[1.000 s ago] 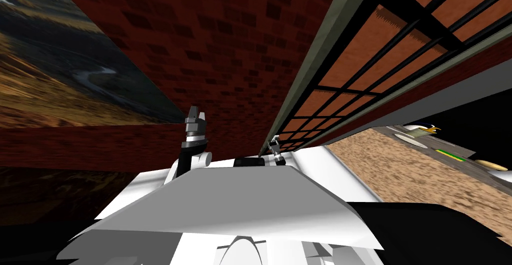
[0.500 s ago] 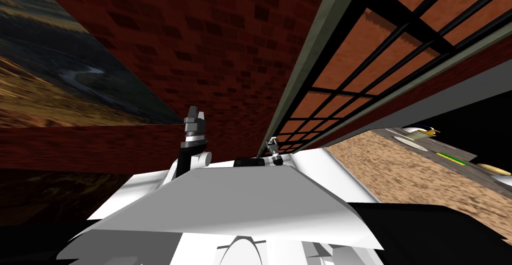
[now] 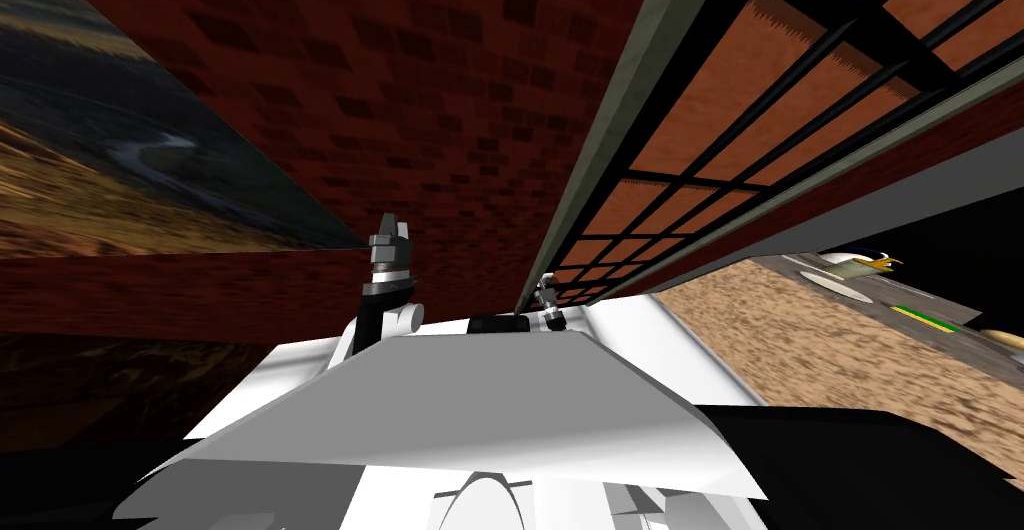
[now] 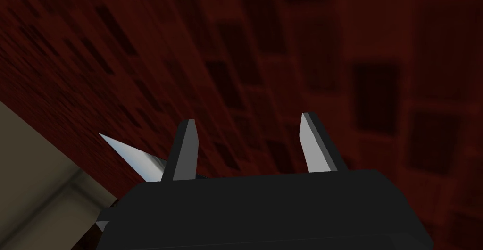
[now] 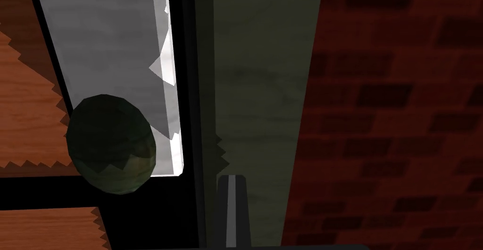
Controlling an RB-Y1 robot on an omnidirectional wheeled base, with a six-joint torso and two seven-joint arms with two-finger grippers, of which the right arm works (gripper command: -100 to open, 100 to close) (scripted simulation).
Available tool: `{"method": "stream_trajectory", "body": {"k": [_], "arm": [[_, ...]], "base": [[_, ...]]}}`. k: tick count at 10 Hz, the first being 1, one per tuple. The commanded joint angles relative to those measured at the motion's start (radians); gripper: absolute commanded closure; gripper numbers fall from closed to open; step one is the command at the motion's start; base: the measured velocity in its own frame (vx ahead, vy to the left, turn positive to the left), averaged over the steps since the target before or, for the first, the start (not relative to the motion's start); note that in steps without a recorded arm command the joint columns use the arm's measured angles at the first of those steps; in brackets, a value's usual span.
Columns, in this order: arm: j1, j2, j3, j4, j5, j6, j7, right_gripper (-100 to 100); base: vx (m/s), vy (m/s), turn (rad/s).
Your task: Pull the door open
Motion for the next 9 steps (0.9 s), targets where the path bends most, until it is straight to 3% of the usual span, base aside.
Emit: {"method": "stream_trajectory", "body": {"k": [1, 2, 3, 5, 6, 7, 9], "arm": [[0.0, 0.0, 0.0, 0.0, 0.0, 0.0, 0.0, 100], [0.0, 0.0, 0.0, 0.0, 0.0, 0.0, 0.0, 100], [-0.004, -0.036, -0.015, 0.016, -0.012, -0.009, -0.008, -100], [-0.01, -0.076, -0.037, 0.04, -0.031, -0.023, -0.02, -100], [-0.011, -0.086, -0.043, 0.047, -0.036, -0.026, -0.024, -100], [-0.013, -0.095, -0.05, 0.053, -0.041, -0.03, -0.027, -100], [-0.022, -0.134, -0.083, 0.089, -0.069, -0.051, -0.046, -100]], "base": [[0.0, 0.0, 0.0], [0.0, 0.0, 0.0], [-0.074, 0.08, 0.155], [-0.117, 0.154, 0.126], [-0.111, 0.104, 0.04], [-0.07, 0.051, 0.022], [-0.167, 0.017, 0.122]]}}
